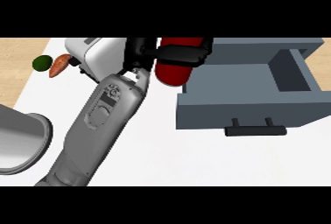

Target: Pick up the can, place it into the drawer and close the drawer

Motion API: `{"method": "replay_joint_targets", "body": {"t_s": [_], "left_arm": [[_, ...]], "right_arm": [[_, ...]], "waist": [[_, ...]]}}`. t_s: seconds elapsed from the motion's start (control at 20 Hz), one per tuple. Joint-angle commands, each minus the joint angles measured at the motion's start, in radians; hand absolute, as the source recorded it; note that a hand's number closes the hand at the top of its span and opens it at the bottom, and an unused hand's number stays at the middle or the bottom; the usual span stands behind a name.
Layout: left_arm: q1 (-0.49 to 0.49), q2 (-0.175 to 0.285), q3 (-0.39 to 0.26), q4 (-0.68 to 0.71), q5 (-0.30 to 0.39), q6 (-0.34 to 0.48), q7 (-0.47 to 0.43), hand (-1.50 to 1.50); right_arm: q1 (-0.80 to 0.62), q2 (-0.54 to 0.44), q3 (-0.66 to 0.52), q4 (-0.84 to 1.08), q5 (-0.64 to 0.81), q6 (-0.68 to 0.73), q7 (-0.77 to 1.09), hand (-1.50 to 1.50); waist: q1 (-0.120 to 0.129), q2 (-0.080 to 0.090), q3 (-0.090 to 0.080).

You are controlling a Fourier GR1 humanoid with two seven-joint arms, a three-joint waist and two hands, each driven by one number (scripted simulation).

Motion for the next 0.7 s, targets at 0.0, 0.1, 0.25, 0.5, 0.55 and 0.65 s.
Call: {"method": "replay_joint_targets", "body": {"t_s": [0.0,0.1,0.25,0.5,0.55,0.65], "left_arm": [[-0.151,-0.003,-0.028,0.118,0.029,0.061,0.017,1.50],[-0.182,-0.003,-0.047,0.184,0.063,0.080,-0.027,1.50],[-0.261,-0.003,0.000,0.261,0.068,0.068,-0.024,1.50],[-0.369,-0.003,-0.024,0.354,0.118,0.088,0.004,1.50],[-0.463,-0.003,-0.035,0.443,0.137,0.138,0.011,1.50],[-0.413,-0.003,-0.060,0.517,0.185,0.122,-0.103,1.50]], "right_arm": [[-0.023,-0.007,0.004,0.067,0.030,0.020,-0.049,-1.50],[-0.082,-0.036,-0.020,-0.028,-0.026,-0.023,0.091,-1.50],[-0.020,0.026,0.043,0.027,0.056,-0.005,-0.027,-1.50],[-0.056,-0.012,-0.008,0.030,0.009,-0.003,0.021,-1.50],[-0.029,0.006,0.019,-0.035,0.003,-0.003,0.045,-1.50],[-0.045,0.000,0.005,0.033,-0.002,0.011,0.005,-1.50]], "waist": [[-0.005,0.002,0.000],[-0.011,0.003,0.000],[-0.009,0.003,0.000],[-0.006,0.002,0.000],[-0.034,0.006,0.001],[-0.037,0.010,0.001]]}}
